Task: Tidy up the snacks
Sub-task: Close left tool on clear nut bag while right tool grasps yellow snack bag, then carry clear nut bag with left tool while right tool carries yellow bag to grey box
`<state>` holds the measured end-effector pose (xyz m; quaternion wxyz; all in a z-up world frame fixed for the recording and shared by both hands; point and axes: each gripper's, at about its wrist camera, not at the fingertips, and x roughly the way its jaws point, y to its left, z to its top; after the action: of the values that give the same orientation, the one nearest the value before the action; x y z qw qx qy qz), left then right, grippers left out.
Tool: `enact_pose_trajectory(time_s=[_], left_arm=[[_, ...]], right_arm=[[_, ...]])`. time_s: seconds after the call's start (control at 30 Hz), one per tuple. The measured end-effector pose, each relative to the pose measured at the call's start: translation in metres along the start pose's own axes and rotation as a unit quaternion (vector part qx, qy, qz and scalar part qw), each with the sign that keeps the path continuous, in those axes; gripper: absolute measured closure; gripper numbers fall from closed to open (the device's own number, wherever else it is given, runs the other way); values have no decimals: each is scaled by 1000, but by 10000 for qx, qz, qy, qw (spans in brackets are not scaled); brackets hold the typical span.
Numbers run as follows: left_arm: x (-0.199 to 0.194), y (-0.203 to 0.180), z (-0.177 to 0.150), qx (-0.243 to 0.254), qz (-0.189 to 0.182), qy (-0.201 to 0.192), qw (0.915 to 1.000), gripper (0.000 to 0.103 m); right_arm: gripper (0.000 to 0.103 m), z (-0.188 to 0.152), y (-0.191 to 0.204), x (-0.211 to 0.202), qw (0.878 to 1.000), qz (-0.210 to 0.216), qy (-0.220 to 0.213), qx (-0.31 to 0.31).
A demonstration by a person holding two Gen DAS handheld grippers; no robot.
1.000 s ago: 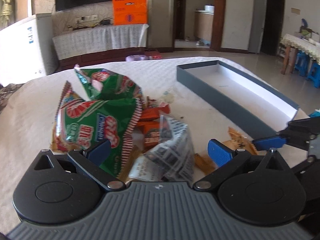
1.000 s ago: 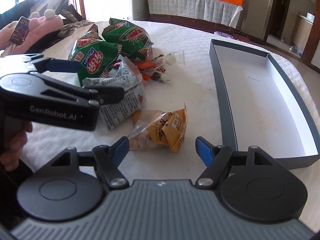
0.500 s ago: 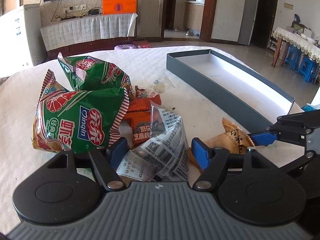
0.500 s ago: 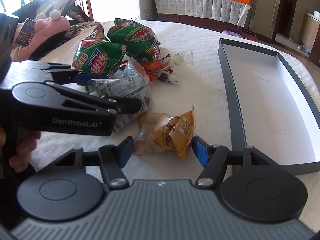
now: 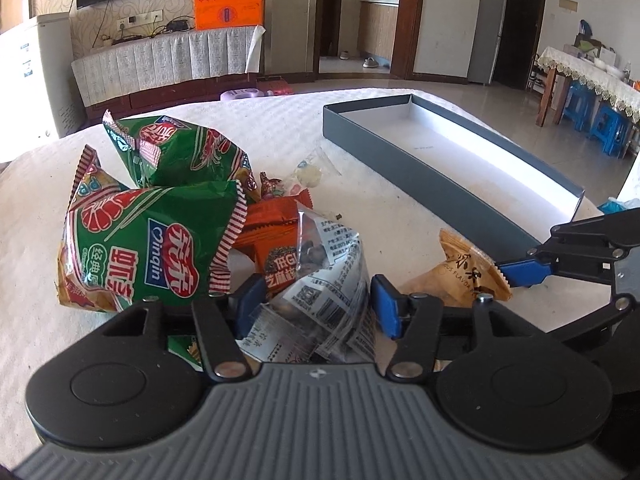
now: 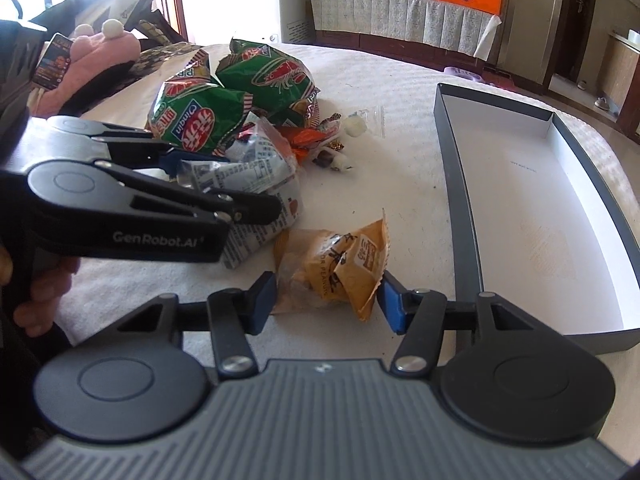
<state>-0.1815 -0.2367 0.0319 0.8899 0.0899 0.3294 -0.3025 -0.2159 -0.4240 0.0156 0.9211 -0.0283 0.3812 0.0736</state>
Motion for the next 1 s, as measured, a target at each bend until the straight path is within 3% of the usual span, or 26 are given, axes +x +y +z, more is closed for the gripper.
enact_pose_trajectory(time_s=[0.1, 0.37, 0.53, 1.0], left_arm=[[2, -4, 0, 122, 56, -4, 9999, 39], [-8, 6, 0, -166, -115, -62, 9998, 56], [-17, 9, 1, -271, -157, -136, 9994, 60], [-53, 35, 9, -788, -169, -563, 9952, 61]], right_arm=[[41, 1, 1, 1, 10000, -26, 3, -23], [48, 0, 4, -7, 9999, -63, -38, -115], [50, 0, 2, -13, 9999, -76, -86, -97], [55, 3, -7, -36, 9982, -102, -567, 155]])
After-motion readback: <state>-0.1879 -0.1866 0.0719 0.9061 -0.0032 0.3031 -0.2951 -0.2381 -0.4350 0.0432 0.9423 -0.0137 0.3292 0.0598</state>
